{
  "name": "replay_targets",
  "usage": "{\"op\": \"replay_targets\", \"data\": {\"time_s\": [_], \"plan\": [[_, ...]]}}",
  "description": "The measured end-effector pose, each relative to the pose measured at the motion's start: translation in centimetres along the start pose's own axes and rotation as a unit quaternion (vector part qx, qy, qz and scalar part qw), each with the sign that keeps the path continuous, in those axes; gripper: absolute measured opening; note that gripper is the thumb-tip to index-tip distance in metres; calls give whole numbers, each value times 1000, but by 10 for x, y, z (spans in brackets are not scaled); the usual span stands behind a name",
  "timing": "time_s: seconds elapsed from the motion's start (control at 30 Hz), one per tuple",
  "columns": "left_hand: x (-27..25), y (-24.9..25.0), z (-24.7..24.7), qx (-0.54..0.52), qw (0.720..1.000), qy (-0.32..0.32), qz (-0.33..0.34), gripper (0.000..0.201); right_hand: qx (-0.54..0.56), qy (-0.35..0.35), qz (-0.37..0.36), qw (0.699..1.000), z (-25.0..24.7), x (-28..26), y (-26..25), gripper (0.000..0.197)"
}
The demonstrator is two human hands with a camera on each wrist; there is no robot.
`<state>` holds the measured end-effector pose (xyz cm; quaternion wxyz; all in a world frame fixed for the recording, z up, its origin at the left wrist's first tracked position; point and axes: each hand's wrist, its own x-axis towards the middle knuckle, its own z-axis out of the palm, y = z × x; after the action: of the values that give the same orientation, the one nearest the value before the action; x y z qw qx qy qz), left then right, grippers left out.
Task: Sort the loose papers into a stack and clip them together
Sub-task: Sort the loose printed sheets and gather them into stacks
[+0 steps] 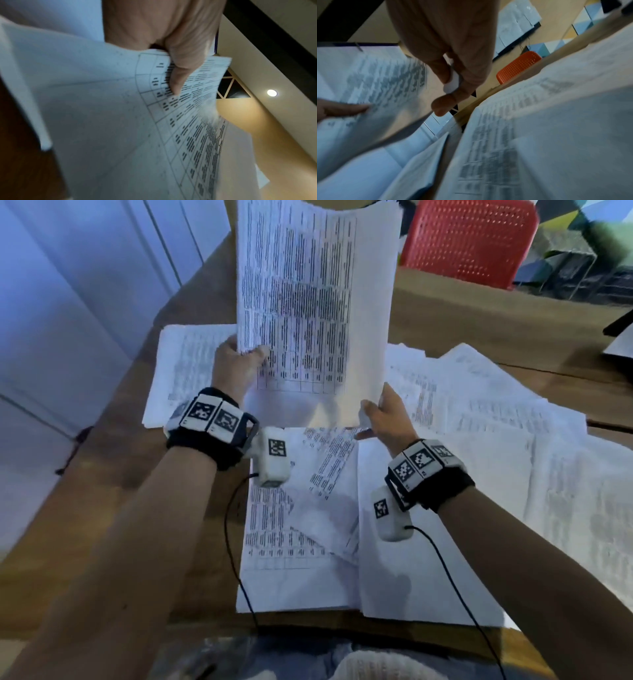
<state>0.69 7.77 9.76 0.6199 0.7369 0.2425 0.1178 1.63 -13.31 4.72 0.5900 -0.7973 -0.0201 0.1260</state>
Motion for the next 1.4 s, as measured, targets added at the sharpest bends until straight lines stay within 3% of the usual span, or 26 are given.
{"op": "replay_targets", "data": {"time_s": [0.1, 0.23, 0.5, 0.67, 0.83, 0.93, 1.1, 1.17, 1.23, 1.3, 1.4], "plan": [[37, -1, -41, 95, 994, 28, -48, 39, 51, 12, 17, 998, 39, 16, -24, 41], [65, -19, -87, 224, 969, 22, -103, 44, 59, -12, 59, 996, 100, 49, -40, 40], [98, -62, -133, 313, 944, 33, -104, 43, 34, -32, 182, 982, 191, 89, -30, 43], [121, -85, -143, 326, 938, 29, -113, 44, -126, -39, 196, 972, 213, 102, -19, 36], [140, -122, -151, 351, 917, 32, -185, 50, -303, -6, 204, 931, 221, 115, -14, 41], [140, -124, -146, 359, 898, 9, -253, 54, -337, -16, 218, 916, 228, 117, -16, 46], [135, -123, -131, 343, 901, 11, -265, 57, -316, -53, 216, 922, 231, 116, -19, 45], [133, -117, -130, 321, 914, 29, -245, 63, -292, -57, 205, 933, 218, 115, -23, 44], [128, -106, -121, 278, 942, 49, -182, 67, -257, -26, 170, 951, 199, 111, -28, 47], [116, -89, -102, 251, 963, 37, -89, 58, -215, 30, 134, 967, 174, 101, -31, 49], [89, -67, -64, 235, 971, -34, 13, 33, -197, 73, 101, 972, 125, 69, -24, 42]]}}
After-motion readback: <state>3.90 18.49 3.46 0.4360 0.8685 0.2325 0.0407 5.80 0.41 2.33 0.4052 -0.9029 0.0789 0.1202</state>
